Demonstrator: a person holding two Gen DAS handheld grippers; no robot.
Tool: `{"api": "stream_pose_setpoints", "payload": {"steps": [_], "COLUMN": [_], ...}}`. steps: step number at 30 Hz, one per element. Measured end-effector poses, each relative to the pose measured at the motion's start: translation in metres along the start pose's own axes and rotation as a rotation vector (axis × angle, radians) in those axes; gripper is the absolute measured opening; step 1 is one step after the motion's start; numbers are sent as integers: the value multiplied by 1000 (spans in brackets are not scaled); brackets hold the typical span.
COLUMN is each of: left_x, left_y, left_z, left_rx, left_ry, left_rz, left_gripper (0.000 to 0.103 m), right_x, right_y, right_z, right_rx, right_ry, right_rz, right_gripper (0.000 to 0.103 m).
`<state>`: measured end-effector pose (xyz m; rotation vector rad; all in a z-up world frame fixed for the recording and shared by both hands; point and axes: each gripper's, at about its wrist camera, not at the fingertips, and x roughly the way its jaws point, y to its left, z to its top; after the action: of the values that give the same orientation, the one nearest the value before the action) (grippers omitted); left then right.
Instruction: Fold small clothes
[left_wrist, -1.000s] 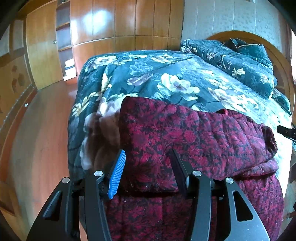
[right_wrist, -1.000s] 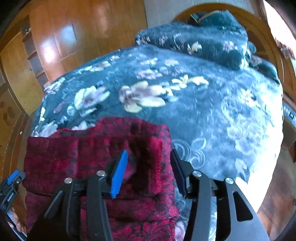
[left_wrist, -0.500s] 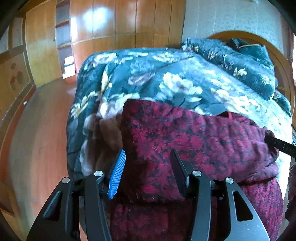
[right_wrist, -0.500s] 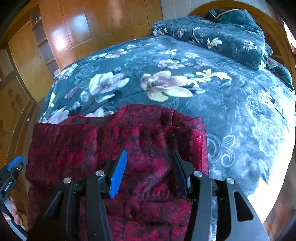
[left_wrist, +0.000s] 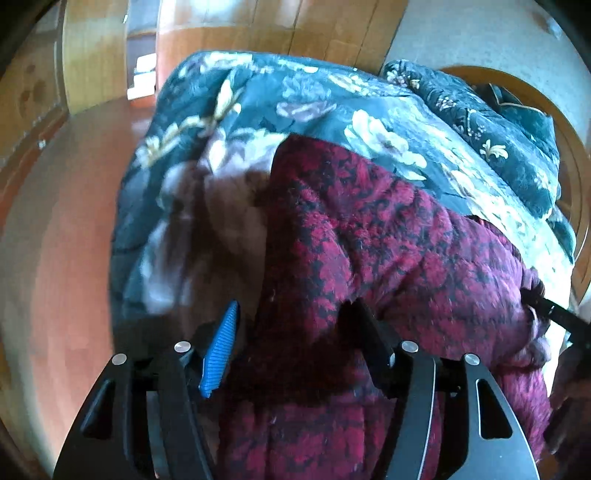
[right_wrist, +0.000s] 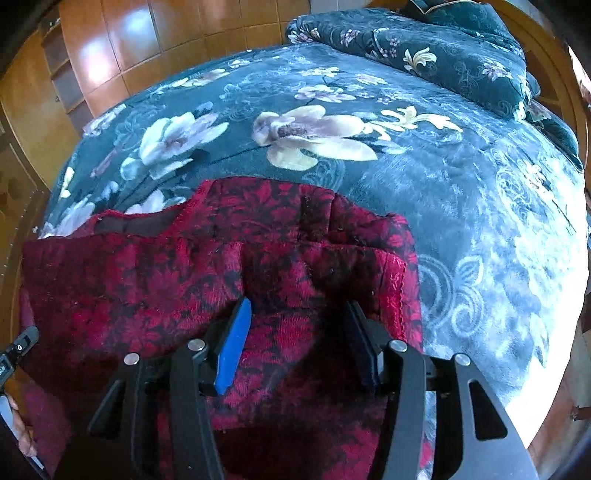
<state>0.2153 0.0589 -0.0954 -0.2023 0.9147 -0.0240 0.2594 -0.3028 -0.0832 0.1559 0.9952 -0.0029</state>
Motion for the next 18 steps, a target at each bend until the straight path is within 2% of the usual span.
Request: {"api": "stream_pose_setpoints", "payload": {"steps": [3, 6, 9, 14, 18], "left_x": [-18, -33, -49, -69, -84], "left_y": [3, 10, 18, 33, 44], "left_z": [-9, -20, -38, -76, -111], "left_rx": [15, 18, 14, -11, -8], "left_ry": [-14, -17, -4, 42, 93], "left_rz": [-7, -17, -37, -84, -102], "left_gripper": [62, 62, 62, 62, 62], "right_x": [-19, -35, -50, -67, -82], "right_y": [-2, -5, -12, -40, -62], "right_z": [-12, -28, -48, -94, -144], "right_rx": [-11, -16, -10, 62, 111], "right_ry": [-22, -27, -15, 59, 141], "right_rz": [9, 26, 39, 110, 178], "right_gripper": [70, 71, 80, 81, 81]}}
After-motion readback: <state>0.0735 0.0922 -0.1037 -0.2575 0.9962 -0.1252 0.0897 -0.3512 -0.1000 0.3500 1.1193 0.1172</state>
